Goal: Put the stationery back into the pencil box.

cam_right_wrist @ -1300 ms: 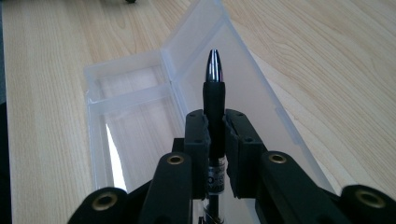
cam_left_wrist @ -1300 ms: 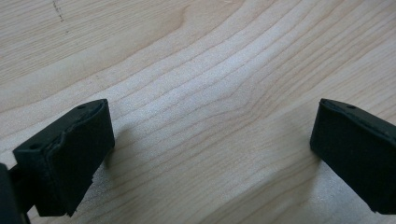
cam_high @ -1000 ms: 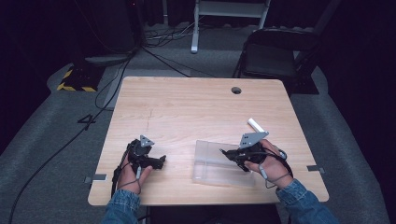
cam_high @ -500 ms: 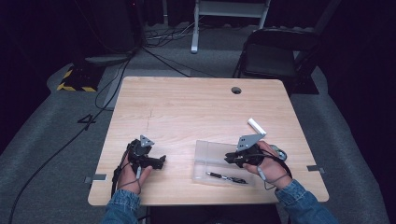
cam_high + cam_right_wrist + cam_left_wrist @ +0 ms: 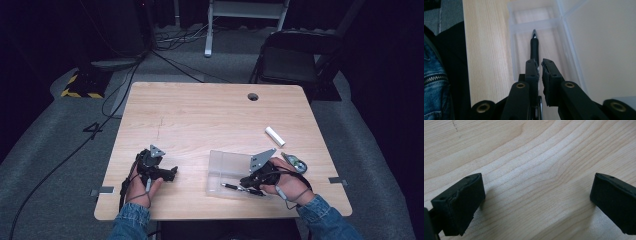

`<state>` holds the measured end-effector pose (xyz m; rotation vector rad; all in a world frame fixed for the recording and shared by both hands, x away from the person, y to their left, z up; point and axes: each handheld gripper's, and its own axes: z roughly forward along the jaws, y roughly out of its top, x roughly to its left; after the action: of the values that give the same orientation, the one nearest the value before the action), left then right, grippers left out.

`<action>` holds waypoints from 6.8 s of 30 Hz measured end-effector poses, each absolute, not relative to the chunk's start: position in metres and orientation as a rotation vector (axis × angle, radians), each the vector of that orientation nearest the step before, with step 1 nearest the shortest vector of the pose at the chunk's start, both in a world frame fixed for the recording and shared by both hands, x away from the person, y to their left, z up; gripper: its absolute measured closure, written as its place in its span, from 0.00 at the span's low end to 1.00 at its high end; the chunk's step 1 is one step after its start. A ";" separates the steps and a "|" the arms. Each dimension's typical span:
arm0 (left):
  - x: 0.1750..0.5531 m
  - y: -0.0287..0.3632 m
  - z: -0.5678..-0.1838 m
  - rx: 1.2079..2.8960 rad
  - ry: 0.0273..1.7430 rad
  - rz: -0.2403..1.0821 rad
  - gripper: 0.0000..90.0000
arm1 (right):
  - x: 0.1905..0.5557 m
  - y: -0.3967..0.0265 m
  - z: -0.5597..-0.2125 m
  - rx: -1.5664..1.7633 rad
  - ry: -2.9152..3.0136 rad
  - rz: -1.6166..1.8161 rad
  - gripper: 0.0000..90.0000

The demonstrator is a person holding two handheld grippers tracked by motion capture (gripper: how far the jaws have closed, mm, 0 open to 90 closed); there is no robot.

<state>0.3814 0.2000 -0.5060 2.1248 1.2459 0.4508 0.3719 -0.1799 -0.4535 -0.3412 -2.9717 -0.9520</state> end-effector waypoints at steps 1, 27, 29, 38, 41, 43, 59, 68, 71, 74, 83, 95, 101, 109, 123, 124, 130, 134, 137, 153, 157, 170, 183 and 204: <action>0.381 0.200 -0.506 2.125 1.246 0.451 0.00 | 0.372 -0.180 -0.454 -0.334 -2.972 -0.938 0.94; 0.381 0.200 -0.506 2.126 1.246 0.449 0.00 | 0.365 -0.168 -0.469 -0.273 -3.041 -0.702 0.97; 0.381 0.200 -0.506 2.125 1.246 0.451 0.00 | 0.365 -0.167 -0.469 -0.286 -3.046 -0.714 0.95; 0.381 0.200 -0.506 2.125 1.246 0.451 0.00 | 0.366 -0.165 -0.472 -0.348 -3.105 -0.795 0.80; 0.381 0.200 -0.506 2.125 1.246 0.451 0.00 | 0.367 -0.164 -0.473 -0.371 -3.108 -0.822 0.79; 0.381 0.200 -0.506 2.125 1.246 0.451 0.00 | 0.367 -0.164 -0.474 -0.383 -3.112 -0.840 0.78; 0.381 0.200 -0.506 2.125 1.246 0.451 0.00 | 0.370 -0.166 -0.475 -0.435 -3.155 -0.900 0.60; 0.381 0.200 -0.506 2.125 1.246 0.451 0.00 | 0.371 -0.169 -0.471 -0.478 -3.115 -0.961 0.56; 0.381 0.200 -0.506 2.125 1.246 0.451 0.00 | 0.372 -0.172 -0.466 -0.505 -3.086 -1.010 0.56; 0.381 0.200 -0.506 2.125 1.246 0.451 0.00 | 0.375 -0.178 -0.458 -0.535 -3.083 -1.052 0.56; 0.381 0.200 -0.506 2.125 1.246 0.451 0.00 | 0.383 -0.204 -0.435 -0.694 -3.061 -1.173 0.56; 0.382 0.200 -0.506 2.126 1.245 0.454 0.00 | 0.393 -0.238 -0.420 -0.914 -3.047 -1.208 0.55; 0.382 0.200 -0.506 2.124 1.246 0.451 0.00 | 0.400 -0.257 -0.419 -1.036 -3.057 -1.181 0.54; 0.382 0.200 -0.506 2.125 1.246 0.451 0.00 | 0.408 -0.279 -0.418 -1.155 -3.015 -1.198 0.53; 0.382 0.200 -0.506 2.124 1.248 0.449 0.00 | 0.425 -0.311 -0.445 -1.450 -2.997 -0.932 0.44; 0.382 0.200 -0.506 2.124 1.248 0.448 0.00 | 0.425 -0.313 -0.447 -1.464 -2.991 -0.916 0.43; 0.382 0.200 -0.506 2.124 1.247 0.449 0.00 | 0.429 -0.319 -0.456 -1.526 -2.975 -0.836 0.41; 0.382 0.200 -0.506 2.124 1.247 0.449 0.00 | 0.432 -0.322 -0.460 -1.564 -2.969 -0.809 0.40; 0.382 0.200 -0.506 2.123 1.247 0.449 0.00 | 0.433 -0.323 -0.465 -1.575 -2.969 -0.785 0.40; 0.382 0.200 -0.506 2.124 1.247 0.449 0.00 | 0.436 -0.325 -0.475 -1.587 -2.932 -0.731 0.47; 0.382 0.200 -0.506 2.123 1.248 0.448 0.00 | 0.436 -0.324 -0.474 -1.595 -2.902 -0.742 0.56; 0.382 0.200 -0.506 2.124 1.248 0.449 0.00 | 0.435 -0.323 -0.473 -1.592 -2.900 -0.734 0.59; 0.382 0.200 -0.506 2.124 1.247 0.449 0.00 | 0.434 -0.325 -0.465 -1.582 -2.902 -0.771 0.59; 0.382 0.200 -0.506 2.125 1.247 0.453 0.00 | 0.423 -0.313 -0.437 -1.484 -2.946 -0.911 0.59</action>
<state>0.3817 0.1998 -0.5059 2.1254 1.2466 0.4532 0.4227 -0.3131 -0.4372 -1.4842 -2.9464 -0.9106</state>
